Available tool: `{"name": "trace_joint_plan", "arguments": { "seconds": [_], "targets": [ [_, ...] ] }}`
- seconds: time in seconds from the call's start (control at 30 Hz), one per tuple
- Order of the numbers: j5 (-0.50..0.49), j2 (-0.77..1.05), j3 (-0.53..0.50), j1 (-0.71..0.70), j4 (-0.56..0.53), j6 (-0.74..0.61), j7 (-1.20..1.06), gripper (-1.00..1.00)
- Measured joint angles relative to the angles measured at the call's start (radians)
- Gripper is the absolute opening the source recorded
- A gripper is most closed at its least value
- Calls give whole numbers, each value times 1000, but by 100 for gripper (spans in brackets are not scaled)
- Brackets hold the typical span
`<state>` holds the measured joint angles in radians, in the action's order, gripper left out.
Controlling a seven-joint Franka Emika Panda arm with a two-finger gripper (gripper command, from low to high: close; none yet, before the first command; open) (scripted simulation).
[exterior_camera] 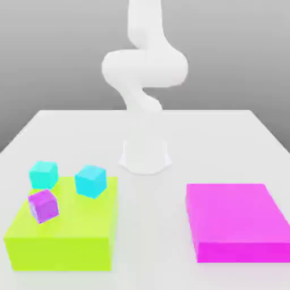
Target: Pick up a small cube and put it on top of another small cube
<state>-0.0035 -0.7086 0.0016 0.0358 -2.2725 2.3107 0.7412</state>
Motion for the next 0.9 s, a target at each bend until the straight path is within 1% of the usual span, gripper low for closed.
{"name": "trace_joint_plan", "arguments": {
  "seconds": [0.27,0.53,0.9],
  "targets": [
    [-2,296,16,102,89,35,-197,0],
    [-6,586,58,178,176,69,-389,0],
    [-64,987,127,276,296,114,-617,0]
  ]
}}
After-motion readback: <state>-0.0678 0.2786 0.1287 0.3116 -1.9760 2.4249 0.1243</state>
